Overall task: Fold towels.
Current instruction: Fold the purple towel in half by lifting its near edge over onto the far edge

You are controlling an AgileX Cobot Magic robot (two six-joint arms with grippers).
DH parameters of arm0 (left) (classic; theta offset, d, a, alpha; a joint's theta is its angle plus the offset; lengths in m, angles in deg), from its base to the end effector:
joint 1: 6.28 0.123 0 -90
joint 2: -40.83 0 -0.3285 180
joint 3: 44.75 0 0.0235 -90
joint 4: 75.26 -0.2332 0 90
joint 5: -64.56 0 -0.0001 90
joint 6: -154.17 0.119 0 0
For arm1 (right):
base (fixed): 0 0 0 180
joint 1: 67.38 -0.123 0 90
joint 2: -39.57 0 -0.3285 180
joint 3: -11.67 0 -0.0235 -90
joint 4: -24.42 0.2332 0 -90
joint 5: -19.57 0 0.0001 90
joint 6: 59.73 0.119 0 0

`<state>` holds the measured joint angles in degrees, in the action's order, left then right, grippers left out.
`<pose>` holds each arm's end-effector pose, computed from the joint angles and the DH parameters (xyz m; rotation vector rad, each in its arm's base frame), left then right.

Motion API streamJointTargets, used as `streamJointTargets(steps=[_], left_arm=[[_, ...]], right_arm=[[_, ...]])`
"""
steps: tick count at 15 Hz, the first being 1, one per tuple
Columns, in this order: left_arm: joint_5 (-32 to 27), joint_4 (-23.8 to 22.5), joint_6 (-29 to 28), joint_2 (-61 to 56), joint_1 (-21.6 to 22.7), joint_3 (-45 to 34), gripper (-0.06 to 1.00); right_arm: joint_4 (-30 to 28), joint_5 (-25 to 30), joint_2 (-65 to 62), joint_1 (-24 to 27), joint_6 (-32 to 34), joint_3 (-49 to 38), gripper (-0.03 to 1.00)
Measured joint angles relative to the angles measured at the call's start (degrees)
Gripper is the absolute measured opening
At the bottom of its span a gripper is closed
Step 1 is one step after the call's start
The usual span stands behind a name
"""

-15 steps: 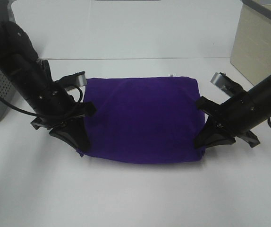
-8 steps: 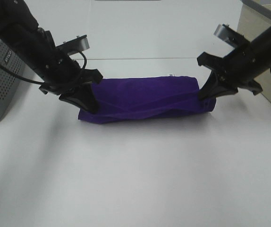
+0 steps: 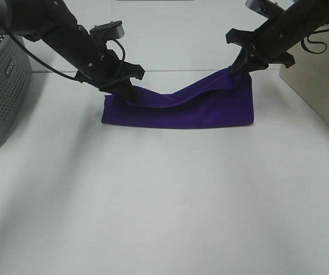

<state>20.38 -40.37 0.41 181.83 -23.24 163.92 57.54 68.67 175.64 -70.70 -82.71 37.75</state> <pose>0.4959 -0.2009 0.1675 0.5208 2.5816 -0.6432 0.5074 0.0787 0.1958 -0.2049 2.6388 0.5896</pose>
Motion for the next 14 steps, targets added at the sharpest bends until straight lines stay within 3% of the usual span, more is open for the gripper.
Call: streamJointTargets(steps=[5,14], left_arm=[[-3.7,-7.2,-0.6,7.2,0.0,13.8,0.00],[-5.7,-11.7,-4.3,9.6,0.6,14.3,0.00]], right_arm=[[-5.5,0.5,6.8,0.0,0.1,8.5,0.02],[-7.3,0.0,10.7,0.0,1.1,8.8,0.03]])
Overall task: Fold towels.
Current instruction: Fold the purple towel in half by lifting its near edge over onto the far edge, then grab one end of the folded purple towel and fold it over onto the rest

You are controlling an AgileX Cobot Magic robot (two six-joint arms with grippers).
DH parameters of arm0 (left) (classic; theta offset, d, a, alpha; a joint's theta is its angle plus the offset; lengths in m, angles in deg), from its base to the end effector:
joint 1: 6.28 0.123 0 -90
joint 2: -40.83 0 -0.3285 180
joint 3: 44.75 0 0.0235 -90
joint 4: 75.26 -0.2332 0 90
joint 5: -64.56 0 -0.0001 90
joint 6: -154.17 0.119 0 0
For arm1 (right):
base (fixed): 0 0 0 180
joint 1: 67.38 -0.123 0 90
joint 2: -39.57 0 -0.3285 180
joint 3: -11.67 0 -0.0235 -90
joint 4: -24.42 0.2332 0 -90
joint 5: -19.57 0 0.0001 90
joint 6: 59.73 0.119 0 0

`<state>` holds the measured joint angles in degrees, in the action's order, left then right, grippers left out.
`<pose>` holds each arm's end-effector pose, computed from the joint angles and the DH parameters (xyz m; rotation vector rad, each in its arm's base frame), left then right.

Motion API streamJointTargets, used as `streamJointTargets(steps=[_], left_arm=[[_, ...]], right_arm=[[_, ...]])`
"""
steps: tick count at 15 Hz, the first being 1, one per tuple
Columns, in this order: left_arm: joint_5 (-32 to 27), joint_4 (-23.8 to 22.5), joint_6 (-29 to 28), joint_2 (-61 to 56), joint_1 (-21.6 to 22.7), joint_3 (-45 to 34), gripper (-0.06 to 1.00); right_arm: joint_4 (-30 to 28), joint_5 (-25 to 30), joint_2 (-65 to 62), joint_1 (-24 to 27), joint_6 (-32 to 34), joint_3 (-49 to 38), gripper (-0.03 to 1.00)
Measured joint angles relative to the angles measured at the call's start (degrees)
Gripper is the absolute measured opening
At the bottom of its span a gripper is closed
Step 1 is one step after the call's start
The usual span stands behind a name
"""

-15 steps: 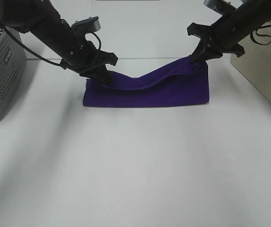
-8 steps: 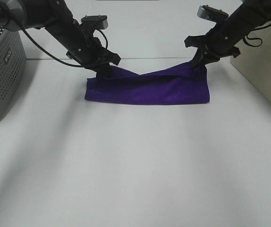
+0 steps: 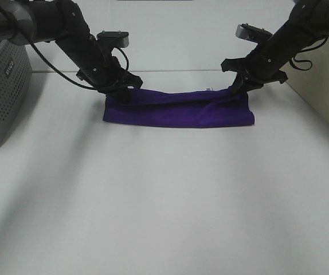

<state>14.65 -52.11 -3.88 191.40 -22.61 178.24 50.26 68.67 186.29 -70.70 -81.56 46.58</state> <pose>0.5304 -0.1927 0.1334 0.6252 2.6266 -0.4647 0.5389 0.0706 0.1343 -0.2690 2.7074 0.4565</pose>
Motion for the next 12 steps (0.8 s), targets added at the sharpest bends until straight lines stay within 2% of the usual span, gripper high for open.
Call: streamJointTargets(steps=[5,7,8,9,12], left_arm=[[-3.9,0.2,-3.0,2.3,2.5,0.1,0.00],[-3.8,0.2,-3.6,2.8,2.5,0.1,0.06],[-3.8,0.2,-4.0,2.8,2.5,0.1,0.12],[-3.9,0.2,-4.2,2.8,2.5,0.1,0.21],[-6.0,-0.3,-6.5,1.9,2.5,1.0,0.65]], right_arm=[[0.4,-0.2,0.0,-0.3,1.4,0.1,0.11],[-0.9,-0.2,0.0,-0.3,1.7,0.1,0.15],[-1.7,-0.2,0.0,-0.3,2.2,0.1,0.19],[-2.7,-0.1,0.0,-0.3,3.3,0.1,0.28],[-6.7,0.3,0.0,-0.3,4.9,0.1,0.70]])
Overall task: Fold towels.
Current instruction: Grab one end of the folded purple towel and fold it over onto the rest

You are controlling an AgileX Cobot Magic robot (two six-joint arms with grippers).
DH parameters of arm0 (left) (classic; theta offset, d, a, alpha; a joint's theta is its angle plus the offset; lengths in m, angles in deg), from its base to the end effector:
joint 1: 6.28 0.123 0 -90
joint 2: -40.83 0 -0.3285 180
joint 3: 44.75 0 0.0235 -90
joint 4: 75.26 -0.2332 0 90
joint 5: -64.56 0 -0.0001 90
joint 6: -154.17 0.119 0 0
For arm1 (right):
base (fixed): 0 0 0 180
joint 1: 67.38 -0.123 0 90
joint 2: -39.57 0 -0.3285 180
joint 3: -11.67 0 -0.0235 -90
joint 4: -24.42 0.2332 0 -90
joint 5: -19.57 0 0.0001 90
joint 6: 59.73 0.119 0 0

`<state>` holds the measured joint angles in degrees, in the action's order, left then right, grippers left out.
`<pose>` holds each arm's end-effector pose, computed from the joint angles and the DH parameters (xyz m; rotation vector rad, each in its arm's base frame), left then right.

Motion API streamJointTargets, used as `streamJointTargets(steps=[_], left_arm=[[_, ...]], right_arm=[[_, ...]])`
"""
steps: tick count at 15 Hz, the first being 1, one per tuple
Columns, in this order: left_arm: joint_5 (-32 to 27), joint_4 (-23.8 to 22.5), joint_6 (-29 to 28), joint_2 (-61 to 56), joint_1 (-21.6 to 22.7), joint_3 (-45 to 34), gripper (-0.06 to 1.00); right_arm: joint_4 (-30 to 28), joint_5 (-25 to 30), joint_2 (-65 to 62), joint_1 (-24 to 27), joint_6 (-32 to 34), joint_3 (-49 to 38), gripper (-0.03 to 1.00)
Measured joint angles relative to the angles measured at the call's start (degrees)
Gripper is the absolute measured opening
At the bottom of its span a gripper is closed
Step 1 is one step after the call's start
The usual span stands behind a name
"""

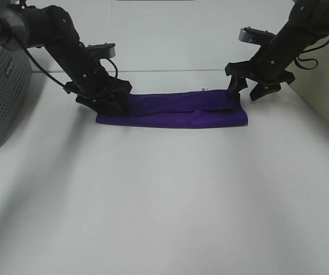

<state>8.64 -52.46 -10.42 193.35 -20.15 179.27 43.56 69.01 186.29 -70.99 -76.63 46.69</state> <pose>0.5290 -0.1700 0.1155 0.4657 2.7863 -0.5081 0.5373 0.0636 0.1309 -0.2508 2.7527 0.3472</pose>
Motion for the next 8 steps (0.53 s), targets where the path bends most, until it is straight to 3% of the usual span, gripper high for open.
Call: streamJointTargets(steps=[2,5,8], left_arm=[[-5.6,-2.3,-1.6,-0.1,0.0,4.6,0.80],[-12.5,-2.6,-2.4,-0.6,0.0,12.4,0.82],[-13.2,-1.9,-2.6,-0.6,1.9,13.8,0.82]], right_arm=[[-1.0,2.1,-0.6,0.1,0.4,0.0,0.82],[-1.3,4.0,-5.5,0.1,0.7,0.1,0.84],[-1.3,8.1,-10.1,0.1,0.8,0.2,0.84]])
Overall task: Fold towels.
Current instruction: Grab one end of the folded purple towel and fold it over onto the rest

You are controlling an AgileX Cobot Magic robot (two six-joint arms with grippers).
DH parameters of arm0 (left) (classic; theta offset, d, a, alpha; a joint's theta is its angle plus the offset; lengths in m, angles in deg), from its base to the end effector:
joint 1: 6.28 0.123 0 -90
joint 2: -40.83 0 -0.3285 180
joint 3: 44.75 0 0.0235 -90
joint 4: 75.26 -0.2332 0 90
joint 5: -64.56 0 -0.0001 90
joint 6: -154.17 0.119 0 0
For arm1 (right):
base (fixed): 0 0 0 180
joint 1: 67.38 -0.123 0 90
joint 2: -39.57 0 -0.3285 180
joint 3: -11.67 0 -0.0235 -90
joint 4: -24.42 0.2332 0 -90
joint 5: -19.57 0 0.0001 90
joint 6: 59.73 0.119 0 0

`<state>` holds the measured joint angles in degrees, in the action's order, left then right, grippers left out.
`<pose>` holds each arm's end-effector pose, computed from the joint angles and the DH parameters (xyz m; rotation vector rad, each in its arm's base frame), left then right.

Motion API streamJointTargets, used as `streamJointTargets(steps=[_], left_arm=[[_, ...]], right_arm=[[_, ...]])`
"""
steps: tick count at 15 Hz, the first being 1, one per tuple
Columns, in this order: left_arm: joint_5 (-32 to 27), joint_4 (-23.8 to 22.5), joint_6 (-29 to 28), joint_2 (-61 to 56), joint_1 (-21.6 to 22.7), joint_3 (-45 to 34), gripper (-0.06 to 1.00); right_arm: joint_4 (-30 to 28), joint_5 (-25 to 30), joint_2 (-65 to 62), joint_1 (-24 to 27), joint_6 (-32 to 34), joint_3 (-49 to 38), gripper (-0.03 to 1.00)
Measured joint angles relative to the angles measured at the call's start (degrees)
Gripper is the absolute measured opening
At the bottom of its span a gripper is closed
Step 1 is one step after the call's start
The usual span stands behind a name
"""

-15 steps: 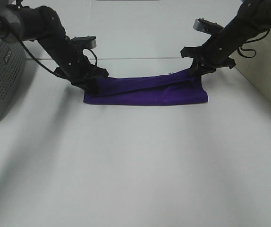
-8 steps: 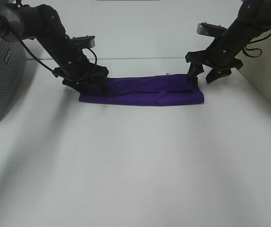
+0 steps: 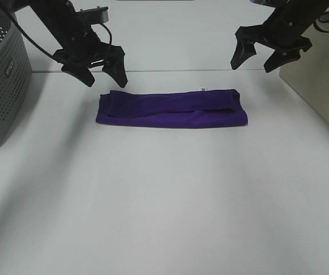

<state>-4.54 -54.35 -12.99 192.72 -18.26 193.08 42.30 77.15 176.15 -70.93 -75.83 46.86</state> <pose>0.5385 -0.1548 0.1781 0.4919 2.7609 -0.5072 0.5125 0.0627 0.2194 -0.3044 2.7102 0.3465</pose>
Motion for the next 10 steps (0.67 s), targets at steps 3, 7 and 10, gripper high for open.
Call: streamJointTargets(steps=[3,7,10], left_arm=[[-0.2,4.1,0.6,1.7,3.7,0.0,0.82],[-0.4,11.2,2.6,7.2,8.5,0.0,0.82],[-0.4,13.2,2.6,8.5,8.6,0.2,0.81]], right_arm=[[0.2,3.8,-0.9,0.0,0.1,0.0,0.84],[1.0,8.0,-1.3,0.0,0.1,0.0,0.84],[1.0,8.0,-1.3,0.0,0.1,0.0,0.84]])
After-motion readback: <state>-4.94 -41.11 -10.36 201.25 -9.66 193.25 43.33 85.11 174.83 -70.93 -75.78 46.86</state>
